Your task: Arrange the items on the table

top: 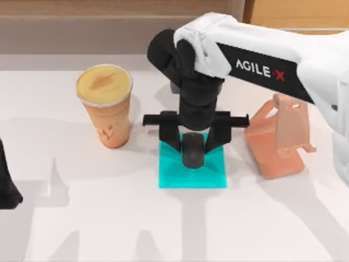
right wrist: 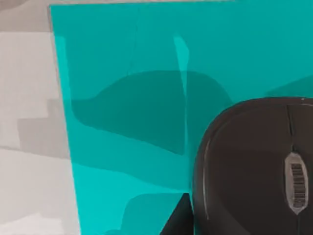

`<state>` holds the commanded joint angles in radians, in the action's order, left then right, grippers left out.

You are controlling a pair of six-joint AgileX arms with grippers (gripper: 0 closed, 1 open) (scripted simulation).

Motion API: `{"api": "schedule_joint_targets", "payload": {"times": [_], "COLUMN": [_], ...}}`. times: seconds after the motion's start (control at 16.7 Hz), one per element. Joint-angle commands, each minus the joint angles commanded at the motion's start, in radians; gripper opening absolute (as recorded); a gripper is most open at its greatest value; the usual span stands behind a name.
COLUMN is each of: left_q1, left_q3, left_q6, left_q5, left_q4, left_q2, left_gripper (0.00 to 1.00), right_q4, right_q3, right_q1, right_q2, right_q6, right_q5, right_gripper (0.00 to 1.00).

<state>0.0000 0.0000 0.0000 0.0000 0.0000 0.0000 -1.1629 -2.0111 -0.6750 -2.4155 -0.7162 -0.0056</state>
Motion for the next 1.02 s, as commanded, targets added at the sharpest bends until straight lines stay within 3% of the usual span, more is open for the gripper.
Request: {"api": "schedule_joint_targets", "payload": {"times": [0.78, 1.02], "left_q1": [0.0, 0.0], "left_q3": [0.0, 0.0], "left_q6": [0.0, 0.0], "left_q5": [0.0, 0.0], "left_q4": [0.0, 0.0], "left_q2": [0.0, 0.0], "left_gripper": [1.0, 1.0], "right_q4": [0.0, 0.0], "right_q3": [0.0, 0.0], "right_q1": [0.0, 0.0], "right_q2": [0.0, 0.0], "right_q6": [0.0, 0.0], "right_q5": [0.0, 0.0], "right_gripper": [0.98, 1.0]}}
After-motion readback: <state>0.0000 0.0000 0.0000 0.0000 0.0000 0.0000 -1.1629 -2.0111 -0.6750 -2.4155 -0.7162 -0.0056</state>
